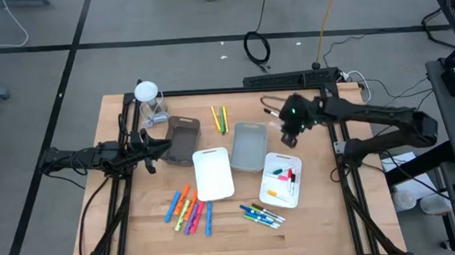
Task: Pick & Place Markers
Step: Put the green mini marker into the right white bin, then put the black mini marker into the right white bin
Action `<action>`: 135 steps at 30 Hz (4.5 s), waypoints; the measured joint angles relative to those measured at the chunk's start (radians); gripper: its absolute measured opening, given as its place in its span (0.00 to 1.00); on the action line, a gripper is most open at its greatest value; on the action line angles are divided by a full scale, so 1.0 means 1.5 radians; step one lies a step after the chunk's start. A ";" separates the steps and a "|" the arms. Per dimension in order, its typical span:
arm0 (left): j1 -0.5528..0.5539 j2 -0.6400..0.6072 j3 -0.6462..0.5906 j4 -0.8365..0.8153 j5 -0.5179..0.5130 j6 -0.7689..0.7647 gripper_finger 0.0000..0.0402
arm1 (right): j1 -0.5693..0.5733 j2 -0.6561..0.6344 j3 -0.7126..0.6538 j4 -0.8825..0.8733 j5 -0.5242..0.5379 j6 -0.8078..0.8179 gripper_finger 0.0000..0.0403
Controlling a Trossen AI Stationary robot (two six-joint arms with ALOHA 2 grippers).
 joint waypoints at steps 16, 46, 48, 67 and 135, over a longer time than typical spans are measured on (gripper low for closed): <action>0.000 0.000 0.000 0.000 0.000 0.000 0.20 | 0.359 -0.027 0.001 -0.046 0.001 0.268 0.07; 0.000 0.000 0.000 0.000 0.000 0.000 0.20 | 0.427 -0.028 -0.057 0.040 0.008 0.279 0.25; 0.000 0.000 0.000 0.000 0.000 0.000 0.20 | 0.427 -0.028 -0.057 0.045 0.030 0.256 0.27; 0.000 0.000 0.000 0.000 0.000 0.000 0.20 | 0.142 -0.030 -0.029 0.135 0.177 -0.026 0.36; 0.000 0.000 0.000 0.000 0.000 0.000 0.20 | -0.170 0.141 -0.031 0.227 -0.030 -0.143 0.03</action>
